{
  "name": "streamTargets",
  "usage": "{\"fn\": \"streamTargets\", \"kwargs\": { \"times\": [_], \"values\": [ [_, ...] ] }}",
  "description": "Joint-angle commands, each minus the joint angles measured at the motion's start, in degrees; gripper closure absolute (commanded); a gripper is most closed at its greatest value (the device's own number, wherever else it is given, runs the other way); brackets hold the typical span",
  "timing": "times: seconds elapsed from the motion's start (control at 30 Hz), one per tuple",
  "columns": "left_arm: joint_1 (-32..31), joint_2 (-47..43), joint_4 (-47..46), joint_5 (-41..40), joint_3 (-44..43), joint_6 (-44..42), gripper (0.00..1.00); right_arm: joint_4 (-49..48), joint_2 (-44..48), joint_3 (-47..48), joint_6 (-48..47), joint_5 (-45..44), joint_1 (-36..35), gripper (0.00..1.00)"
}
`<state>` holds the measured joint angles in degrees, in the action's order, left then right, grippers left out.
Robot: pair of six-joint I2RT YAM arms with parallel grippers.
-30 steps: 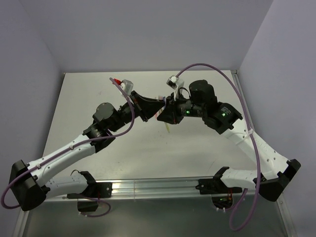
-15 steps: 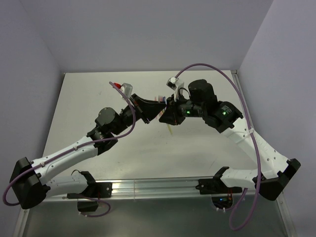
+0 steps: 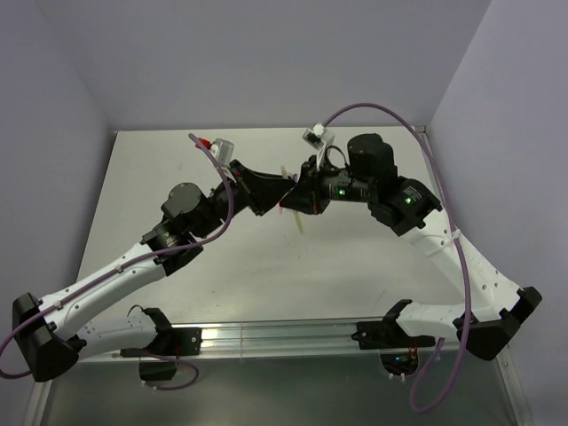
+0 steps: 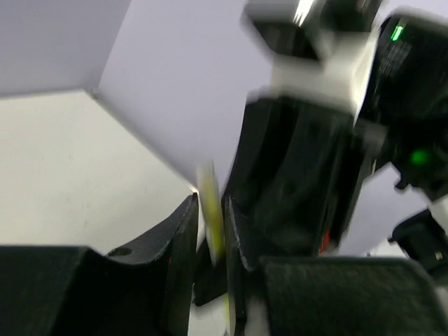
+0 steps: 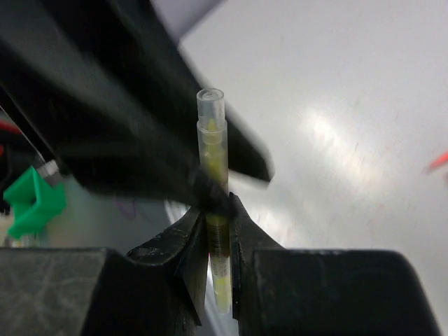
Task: Insert the pens into the pen caps
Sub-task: Press the pen cap onto the pen.
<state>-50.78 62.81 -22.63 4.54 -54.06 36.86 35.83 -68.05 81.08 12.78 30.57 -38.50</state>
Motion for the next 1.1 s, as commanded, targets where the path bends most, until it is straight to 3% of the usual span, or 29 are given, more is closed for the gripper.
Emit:
{"fn": "streamTargets", "kwargs": {
  "times": [0.0, 0.23, 0.4, 0.6, 0.7, 0.83, 1.07],
  "values": [
    [0.67, -1.81, 17.89, 7.42, -1.04, -1.44, 0.73, -23.7, 3.36, 3.58, 5.14, -0.79, 4.22, 1.0],
    [7.1, -2.6, 18.15, 6.19, -9.04, -3.29, 0.5, -23.71, 5.38, -0.92, 6.12, 6.87, 4.05, 1.0],
    [10.08, -3.83, 18.24, 5.13, -11.68, -3.99, 0.46, -24.41, 6.18, -3.81, 6.12, 9.51, 3.61, 1.0],
    [13.6, -6.2, 12.27, 12.5, -12.38, -3.9, 0.41, -23.88, 5.83, -6.1, 4.72, 11.27, 2.12, 1.0],
    [14.4, -6.99, 8.5, 17.68, -12.47, -3.64, 0.32, -24.76, 6.61, -7.42, 3.75, 12.14, 0.54, 1.0],
    [14.57, -6.04, 5.68, 26.46, -13.35, -2.85, 0.31, -25.55, 7.58, -8.13, 2.17, 12.76, -1.57, 1.0],
    [14.57, -4.1, 3.92, 33.34, -13.61, -1.53, 0.31, -24.67, 6.79, -7.25, 1.11, 12.15, -3.51, 1.0]
  ]
}}
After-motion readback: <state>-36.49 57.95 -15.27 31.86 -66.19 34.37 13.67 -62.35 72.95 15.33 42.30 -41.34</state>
